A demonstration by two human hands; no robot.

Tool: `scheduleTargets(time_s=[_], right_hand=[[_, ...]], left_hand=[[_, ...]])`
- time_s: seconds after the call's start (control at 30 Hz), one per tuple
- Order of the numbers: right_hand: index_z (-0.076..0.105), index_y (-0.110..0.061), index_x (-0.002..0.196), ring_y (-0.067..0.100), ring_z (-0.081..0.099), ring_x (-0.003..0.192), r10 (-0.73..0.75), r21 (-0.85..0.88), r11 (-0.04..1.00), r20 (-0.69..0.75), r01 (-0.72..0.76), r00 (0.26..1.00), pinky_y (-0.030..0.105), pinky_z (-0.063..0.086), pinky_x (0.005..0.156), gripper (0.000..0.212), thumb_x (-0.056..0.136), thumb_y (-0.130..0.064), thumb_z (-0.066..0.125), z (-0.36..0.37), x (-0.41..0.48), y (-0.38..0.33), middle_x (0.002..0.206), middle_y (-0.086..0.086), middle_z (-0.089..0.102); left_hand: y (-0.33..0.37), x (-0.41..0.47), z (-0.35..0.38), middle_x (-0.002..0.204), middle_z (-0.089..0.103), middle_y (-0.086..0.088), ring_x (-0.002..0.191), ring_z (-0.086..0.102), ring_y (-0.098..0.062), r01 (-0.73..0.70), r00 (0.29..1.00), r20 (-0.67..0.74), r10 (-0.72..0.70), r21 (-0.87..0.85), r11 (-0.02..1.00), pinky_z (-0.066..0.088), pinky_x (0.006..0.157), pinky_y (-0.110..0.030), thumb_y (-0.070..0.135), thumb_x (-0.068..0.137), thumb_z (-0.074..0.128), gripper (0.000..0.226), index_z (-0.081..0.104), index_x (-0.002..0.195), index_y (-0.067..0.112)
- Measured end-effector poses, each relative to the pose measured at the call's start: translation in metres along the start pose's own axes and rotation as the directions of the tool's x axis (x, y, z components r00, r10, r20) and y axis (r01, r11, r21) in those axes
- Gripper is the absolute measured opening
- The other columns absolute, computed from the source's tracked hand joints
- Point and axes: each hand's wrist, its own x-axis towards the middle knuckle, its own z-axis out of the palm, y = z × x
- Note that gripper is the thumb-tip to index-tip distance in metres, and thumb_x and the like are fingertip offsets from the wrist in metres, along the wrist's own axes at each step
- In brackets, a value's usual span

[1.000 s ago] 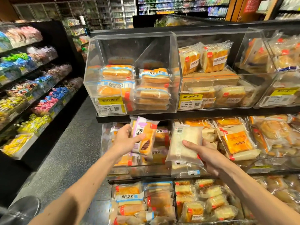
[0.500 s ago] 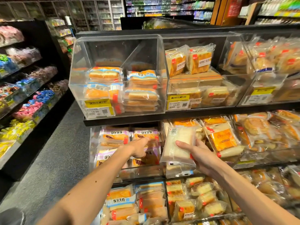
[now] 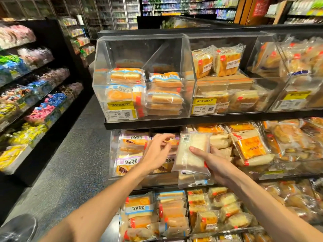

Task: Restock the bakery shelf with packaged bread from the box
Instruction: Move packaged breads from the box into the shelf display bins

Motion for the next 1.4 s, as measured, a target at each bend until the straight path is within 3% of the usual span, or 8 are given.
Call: scheduleTargets(time_s=[0.2,0.4,0.5,0.63,0.87,1.0,1.2,1.4], right_hand=[[0.054,-0.022,0.131,0.03,0.07,0.105,-0.01,0.115,0.993,0.133,-0.006,0.991,0.049,0.058,0.087,0.072,0.091,-0.074,0.026,0.04,-0.007,0.011,0.115,0.013,0.072],[0.054,-0.035,0.138,0.028,0.053,0.126,-0.02,-0.001,1.0,0.163,0.021,0.986,0.059,0.048,0.096,0.071,0.08,-0.076,0.045,0.064,-0.012,0.021,0.143,0.008,0.053],[0.042,-0.041,0.145,0.023,0.034,0.143,-0.074,-0.2,0.973,0.187,0.112,0.979,0.056,0.031,0.113,0.081,0.072,-0.057,0.074,0.074,-0.018,0.026,0.154,-0.002,0.039],[0.042,-0.033,0.141,0.0,0.051,0.111,-0.185,-0.343,0.906,0.209,0.249,0.96,0.012,0.051,0.074,0.081,0.074,-0.017,0.084,0.082,-0.024,0.031,0.131,-0.006,0.051],[0.053,-0.03,0.128,0.022,0.07,0.102,-0.123,-0.211,0.967,0.098,0.142,0.988,0.04,0.061,0.073,0.053,0.087,0.0,0.068,0.077,-0.021,0.032,0.118,0.004,0.068],[0.051,-0.019,0.133,0.029,0.072,0.097,-0.083,-0.108,0.99,0.09,0.093,0.993,0.045,0.061,0.077,0.048,0.091,0.005,0.058,0.07,-0.021,0.032,0.114,0.013,0.07],[0.05,-0.018,0.138,0.033,0.068,0.104,-0.084,-0.101,0.991,0.015,0.085,0.996,0.039,0.058,0.066,0.052,0.09,0.002,0.057,0.049,-0.017,0.027,0.119,0.015,0.067],[0.049,-0.014,0.138,0.033,0.065,0.105,-0.104,-0.111,0.989,-0.016,0.102,0.994,0.032,0.056,0.059,0.049,0.092,0.002,0.053,0.045,-0.019,0.026,0.123,0.017,0.063]], left_hand=[[0.01,-0.04,-0.024,0.135,0.051,0.012,0.125,0.045,-0.006,0.033,0.987,0.157,-0.016,-0.104,0.994,0.035,0.111,-0.047,0.043,0.099,0.052,0.031,0.059,0.129,0.036],[0.02,-0.068,-0.049,0.127,0.05,0.006,0.1,0.06,-0.005,0.212,0.968,0.201,-0.15,-0.336,0.918,0.056,0.071,-0.022,0.072,0.074,0.056,0.073,0.032,0.129,0.031],[0.016,-0.067,-0.055,0.126,0.054,-0.002,0.095,0.061,-0.012,0.364,0.931,0.228,-0.285,-0.539,0.759,0.052,0.062,-0.023,0.071,0.061,0.072,0.09,0.029,0.129,0.031],[-0.009,-0.066,-0.053,0.123,0.063,-0.013,0.094,0.069,-0.025,0.445,0.878,0.233,-0.418,-0.719,0.533,0.055,0.059,-0.033,0.038,0.055,0.095,0.088,0.038,0.122,0.033],[-0.027,-0.069,-0.077,0.116,0.07,-0.021,0.097,0.065,-0.03,0.57,0.781,0.479,-0.4,-0.809,0.145,0.049,0.091,-0.041,0.016,0.071,0.068,0.051,0.06,0.12,0.003],[-0.029,-0.072,-0.088,0.105,0.074,-0.018,0.086,0.07,-0.026,0.581,0.792,0.458,-0.404,-0.769,0.267,0.052,0.085,-0.039,0.012,0.077,0.066,0.043,0.061,0.118,0.002],[-0.04,-0.051,-0.124,0.098,0.074,-0.001,0.082,0.072,-0.014,0.275,0.959,0.013,-0.282,-0.28,0.92,0.056,0.071,-0.03,0.012,0.09,0.071,0.029,0.06,0.114,0.023],[-0.047,-0.023,-0.127,0.085,0.071,0.006,0.068,0.066,-0.016,0.05,0.957,0.259,-0.132,0.3,0.952,0.056,0.07,-0.042,0.022,0.09,0.071,0.024,0.055,0.101,0.036]])
